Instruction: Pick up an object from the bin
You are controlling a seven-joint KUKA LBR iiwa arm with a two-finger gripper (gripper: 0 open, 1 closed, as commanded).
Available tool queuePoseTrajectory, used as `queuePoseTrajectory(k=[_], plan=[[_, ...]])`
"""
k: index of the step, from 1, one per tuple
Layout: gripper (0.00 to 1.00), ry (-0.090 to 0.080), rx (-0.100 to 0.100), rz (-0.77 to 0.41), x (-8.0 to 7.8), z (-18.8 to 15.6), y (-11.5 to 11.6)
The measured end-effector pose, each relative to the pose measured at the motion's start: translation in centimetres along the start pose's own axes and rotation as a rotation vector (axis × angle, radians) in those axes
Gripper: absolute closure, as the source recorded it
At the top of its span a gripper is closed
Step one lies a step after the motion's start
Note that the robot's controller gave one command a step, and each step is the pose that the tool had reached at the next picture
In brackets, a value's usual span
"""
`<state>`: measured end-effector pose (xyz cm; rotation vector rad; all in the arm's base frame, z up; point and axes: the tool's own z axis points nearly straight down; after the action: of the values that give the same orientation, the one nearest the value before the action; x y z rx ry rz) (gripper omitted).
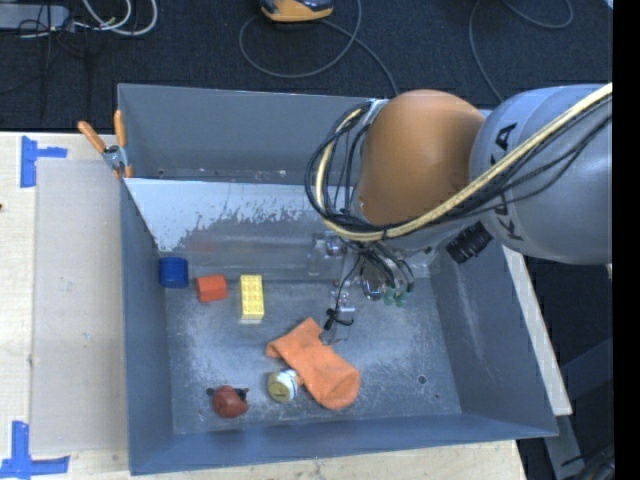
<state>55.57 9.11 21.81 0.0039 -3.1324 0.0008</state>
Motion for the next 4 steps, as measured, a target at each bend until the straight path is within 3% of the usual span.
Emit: queuePoseTrajectory(k=[2, 3, 4], plan=[[0.0, -0.005, 0.0, -0.069, 0.5, -0.9, 0.2], [0.0, -0.012, -0.001, -0.186, 2.0, 2.6, 0.8], [0.0, -0.007, 0.0, -0.249, 4.0, 8.8, 0.8]])
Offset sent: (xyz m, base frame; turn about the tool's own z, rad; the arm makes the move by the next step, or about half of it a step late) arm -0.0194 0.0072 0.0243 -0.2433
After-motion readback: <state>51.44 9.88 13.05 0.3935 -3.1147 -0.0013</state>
